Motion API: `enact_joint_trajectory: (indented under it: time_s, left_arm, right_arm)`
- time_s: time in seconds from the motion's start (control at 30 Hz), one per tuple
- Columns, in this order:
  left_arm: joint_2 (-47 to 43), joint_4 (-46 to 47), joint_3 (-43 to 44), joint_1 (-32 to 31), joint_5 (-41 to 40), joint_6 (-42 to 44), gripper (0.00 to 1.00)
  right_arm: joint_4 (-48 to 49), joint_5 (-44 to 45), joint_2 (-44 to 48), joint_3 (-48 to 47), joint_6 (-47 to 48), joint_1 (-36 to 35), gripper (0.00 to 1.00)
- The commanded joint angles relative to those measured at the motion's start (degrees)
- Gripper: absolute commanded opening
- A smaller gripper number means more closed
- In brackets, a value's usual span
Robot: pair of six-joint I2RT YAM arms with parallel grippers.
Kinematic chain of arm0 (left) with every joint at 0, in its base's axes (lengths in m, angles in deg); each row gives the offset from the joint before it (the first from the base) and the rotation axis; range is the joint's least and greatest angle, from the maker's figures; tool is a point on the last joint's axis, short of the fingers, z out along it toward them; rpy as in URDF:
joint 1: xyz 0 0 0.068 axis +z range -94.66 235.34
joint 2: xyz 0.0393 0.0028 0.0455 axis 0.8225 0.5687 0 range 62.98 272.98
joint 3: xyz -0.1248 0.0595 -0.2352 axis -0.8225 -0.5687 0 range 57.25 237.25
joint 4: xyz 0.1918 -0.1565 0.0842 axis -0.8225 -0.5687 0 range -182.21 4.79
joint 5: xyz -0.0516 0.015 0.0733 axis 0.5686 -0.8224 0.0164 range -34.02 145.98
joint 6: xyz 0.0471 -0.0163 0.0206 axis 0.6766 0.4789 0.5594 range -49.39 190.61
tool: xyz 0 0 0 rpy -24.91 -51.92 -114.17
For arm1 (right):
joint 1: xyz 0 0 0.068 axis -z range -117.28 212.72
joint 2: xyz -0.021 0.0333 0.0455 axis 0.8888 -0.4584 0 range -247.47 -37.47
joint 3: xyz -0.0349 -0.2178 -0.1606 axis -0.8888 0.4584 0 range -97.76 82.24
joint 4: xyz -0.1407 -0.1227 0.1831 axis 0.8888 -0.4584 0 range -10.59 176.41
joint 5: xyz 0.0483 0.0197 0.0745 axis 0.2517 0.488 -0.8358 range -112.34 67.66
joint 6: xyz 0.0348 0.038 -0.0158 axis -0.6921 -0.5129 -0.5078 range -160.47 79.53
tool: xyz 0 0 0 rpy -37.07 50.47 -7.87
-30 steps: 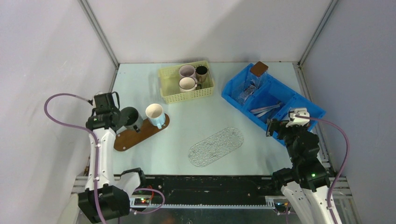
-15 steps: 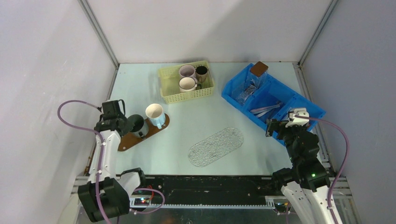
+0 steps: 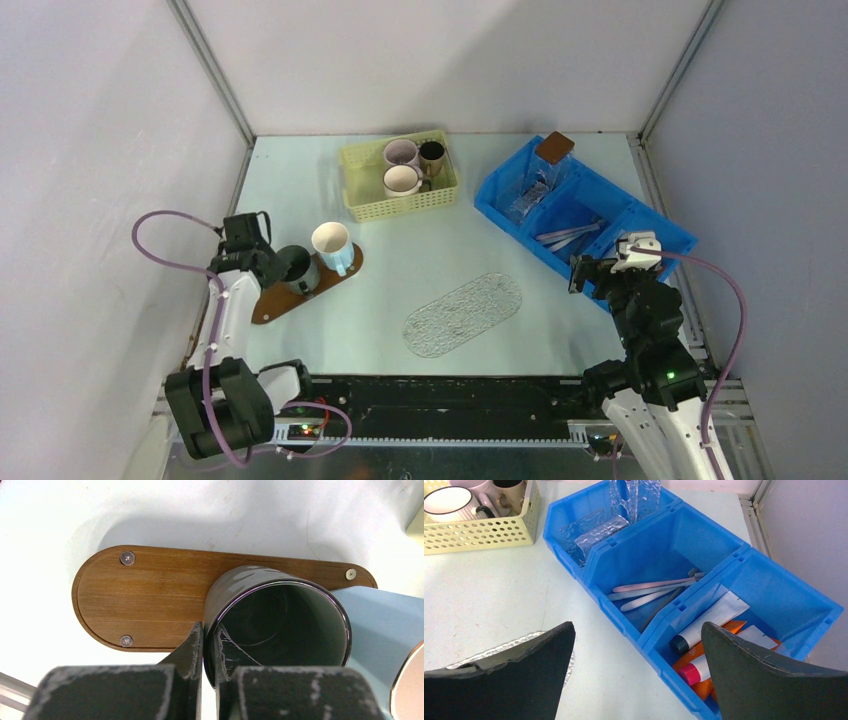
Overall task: Prepare toiletry sets of a toothbrush and toothpaste on the tray
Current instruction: Place the cup on the tray.
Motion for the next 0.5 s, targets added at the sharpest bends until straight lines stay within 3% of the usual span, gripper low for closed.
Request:
enact_joint_trajectory:
  time_s: [0.0, 0.47]
  left_arm:
    - [0.6, 4.0, 1.0, 0.3, 1.8, 0.7, 0.0]
    - [1.7, 3.1, 1.9, -0.6, 4.0, 0.4, 0.01]
  right_arm:
    - [2.3, 0.6, 0.2, -0.1, 0.5, -0.4, 1.0]
    - [2.3, 0.5, 0.4, -0.1, 0.5, -0.4, 1.0]
